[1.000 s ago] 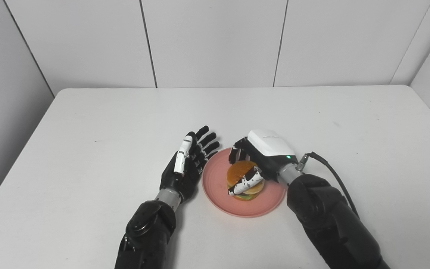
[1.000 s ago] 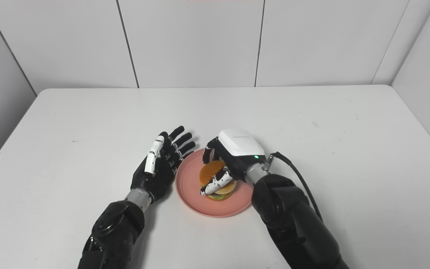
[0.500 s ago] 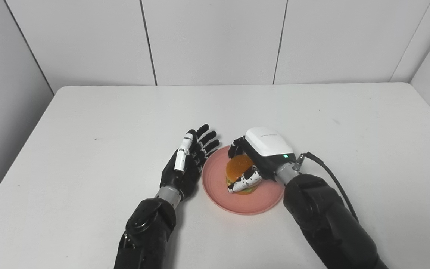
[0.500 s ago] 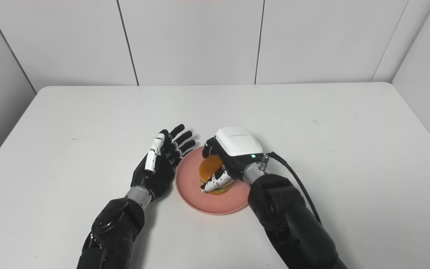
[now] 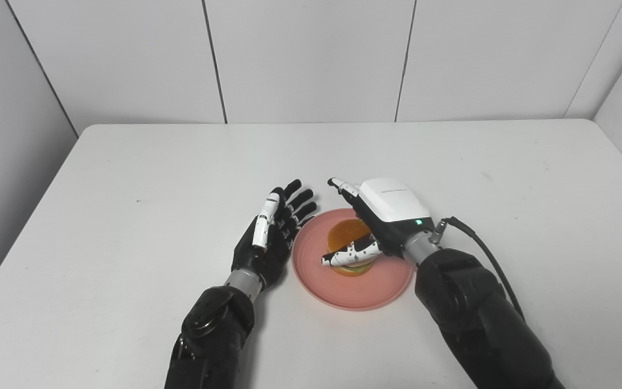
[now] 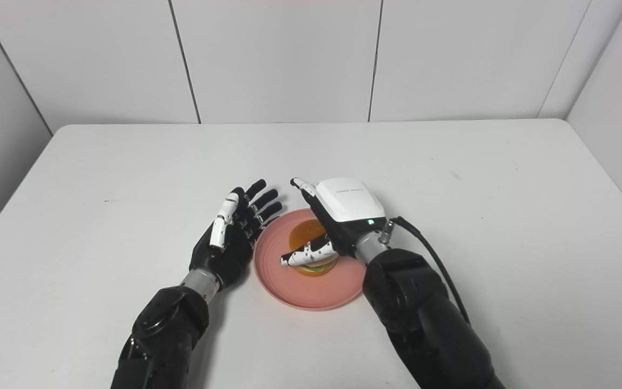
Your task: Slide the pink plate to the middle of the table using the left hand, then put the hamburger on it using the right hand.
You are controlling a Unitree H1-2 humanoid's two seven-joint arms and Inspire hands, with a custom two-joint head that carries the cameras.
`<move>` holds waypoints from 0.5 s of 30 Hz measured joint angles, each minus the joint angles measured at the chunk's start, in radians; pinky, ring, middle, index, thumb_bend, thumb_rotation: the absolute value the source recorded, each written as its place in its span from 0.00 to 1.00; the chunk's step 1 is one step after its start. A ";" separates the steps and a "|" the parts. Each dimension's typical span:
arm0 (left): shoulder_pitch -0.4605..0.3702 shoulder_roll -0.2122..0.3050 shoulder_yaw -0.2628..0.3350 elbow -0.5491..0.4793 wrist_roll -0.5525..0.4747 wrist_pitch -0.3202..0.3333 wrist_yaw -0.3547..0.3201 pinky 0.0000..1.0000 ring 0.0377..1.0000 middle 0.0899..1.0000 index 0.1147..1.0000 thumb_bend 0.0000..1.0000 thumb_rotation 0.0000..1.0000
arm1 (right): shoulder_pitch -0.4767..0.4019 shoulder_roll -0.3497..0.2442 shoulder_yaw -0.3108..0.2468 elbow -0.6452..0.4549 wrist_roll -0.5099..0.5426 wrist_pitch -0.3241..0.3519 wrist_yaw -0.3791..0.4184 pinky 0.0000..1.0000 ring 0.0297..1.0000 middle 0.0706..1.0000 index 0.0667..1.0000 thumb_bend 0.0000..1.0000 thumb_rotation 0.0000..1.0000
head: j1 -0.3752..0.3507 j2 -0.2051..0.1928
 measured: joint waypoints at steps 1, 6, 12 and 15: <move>0.000 0.000 0.000 0.000 0.000 0.000 0.000 0.92 0.93 0.91 0.91 0.33 1.00 | 0.000 0.001 -0.003 -0.004 -0.002 0.000 0.003 0.42 0.61 0.84 0.91 0.83 0.60 | -0.002 0.000; 0.000 -0.001 0.004 -0.001 -0.002 0.002 0.000 0.91 0.92 0.91 0.91 0.33 1.00 | -0.001 0.001 -0.026 -0.051 -0.017 0.000 0.023 0.40 0.59 0.84 0.90 0.85 0.64 | -0.002 -0.002; 0.000 -0.001 0.004 -0.001 -0.002 0.002 -0.001 0.90 0.90 0.90 0.91 0.35 1.00 | -0.012 0.005 -0.102 -0.148 -0.007 0.000 0.038 0.42 0.65 0.85 0.91 0.83 0.70 | -0.002 -0.005; 0.000 0.001 0.002 -0.003 0.001 0.002 -0.001 0.90 0.89 0.90 0.91 0.36 1.00 | -0.013 0.015 -0.180 -0.157 0.065 0.000 0.010 0.48 0.69 0.85 0.93 0.82 0.75 | -0.006 -0.005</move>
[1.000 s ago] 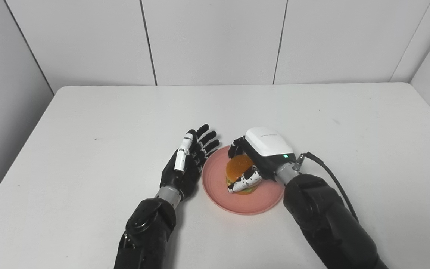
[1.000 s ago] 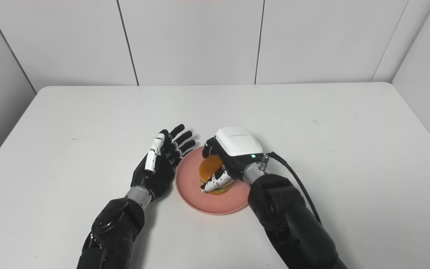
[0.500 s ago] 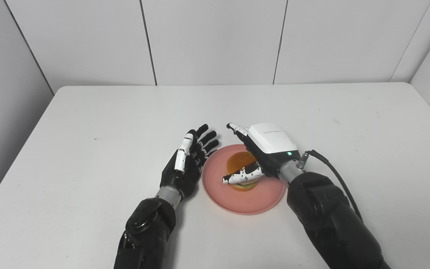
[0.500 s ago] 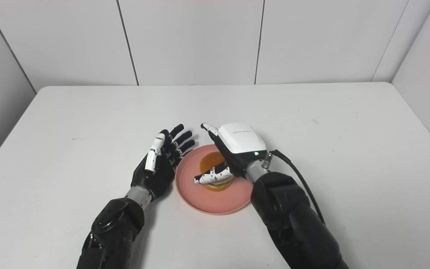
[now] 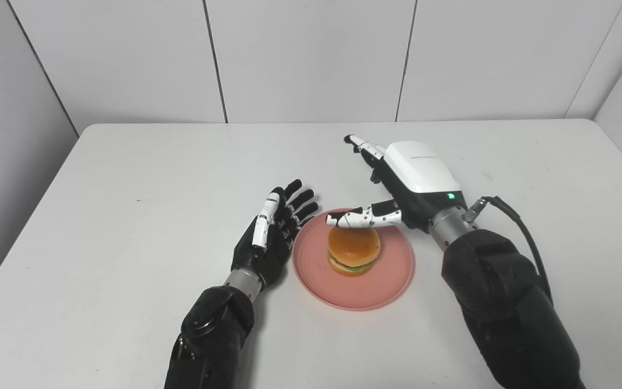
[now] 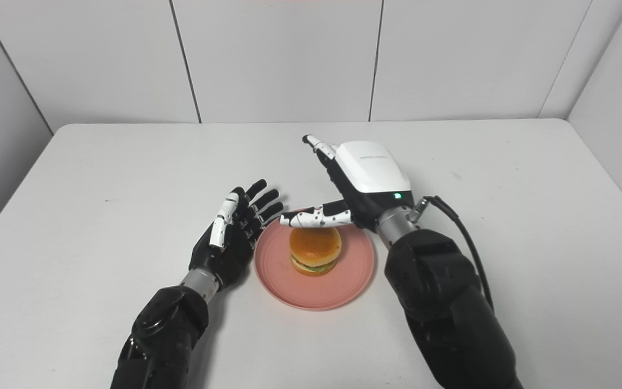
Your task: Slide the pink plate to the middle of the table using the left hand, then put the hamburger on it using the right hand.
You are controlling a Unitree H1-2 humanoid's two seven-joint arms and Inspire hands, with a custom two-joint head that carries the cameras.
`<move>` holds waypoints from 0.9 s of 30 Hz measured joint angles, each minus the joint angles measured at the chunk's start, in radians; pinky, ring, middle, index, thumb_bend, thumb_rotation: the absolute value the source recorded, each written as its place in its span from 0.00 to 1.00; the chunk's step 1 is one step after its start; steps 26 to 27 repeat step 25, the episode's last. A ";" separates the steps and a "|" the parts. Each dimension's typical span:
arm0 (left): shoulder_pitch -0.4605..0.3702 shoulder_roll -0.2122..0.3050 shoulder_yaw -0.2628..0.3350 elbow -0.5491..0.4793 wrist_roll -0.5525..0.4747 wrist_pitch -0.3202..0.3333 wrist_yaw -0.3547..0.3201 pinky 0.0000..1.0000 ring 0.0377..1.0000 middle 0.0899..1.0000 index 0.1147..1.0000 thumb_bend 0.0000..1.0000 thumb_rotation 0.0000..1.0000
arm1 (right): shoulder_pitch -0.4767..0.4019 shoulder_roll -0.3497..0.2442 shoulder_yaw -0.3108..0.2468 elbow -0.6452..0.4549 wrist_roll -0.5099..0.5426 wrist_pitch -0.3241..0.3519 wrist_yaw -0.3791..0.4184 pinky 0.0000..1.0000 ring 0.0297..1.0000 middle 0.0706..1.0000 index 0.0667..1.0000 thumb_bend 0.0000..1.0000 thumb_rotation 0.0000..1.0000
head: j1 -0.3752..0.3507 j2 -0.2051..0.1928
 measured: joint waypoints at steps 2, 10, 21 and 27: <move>0.000 0.004 -0.002 -0.005 0.007 -0.001 0.000 0.89 0.89 0.89 0.90 0.36 1.00 | 0.003 0.010 -0.054 -0.001 0.063 -0.002 -0.041 0.56 0.75 0.86 0.94 0.82 0.80 | -0.003 -0.002; 0.026 0.010 -0.021 -0.058 0.097 -0.005 0.038 0.91 0.89 0.90 0.90 0.35 1.00 | 0.063 0.044 -0.217 0.050 0.322 -0.045 -0.223 0.82 0.93 0.97 1.00 0.78 1.00 | -0.005 0.000; 0.097 0.027 -0.062 -0.117 0.267 -0.208 0.080 0.98 0.97 0.98 0.96 0.35 1.00 | 0.300 0.113 -0.310 0.135 0.600 -0.209 -0.429 0.98 1.00 1.00 1.00 0.65 1.00 | -0.008 0.002; 0.146 0.040 -0.063 -0.117 0.303 -0.256 0.081 0.98 0.97 0.98 0.97 0.35 1.00 | 0.344 0.124 -0.307 0.206 0.659 -0.280 -0.462 0.98 1.00 1.00 1.00 0.64 1.00 | -0.006 0.005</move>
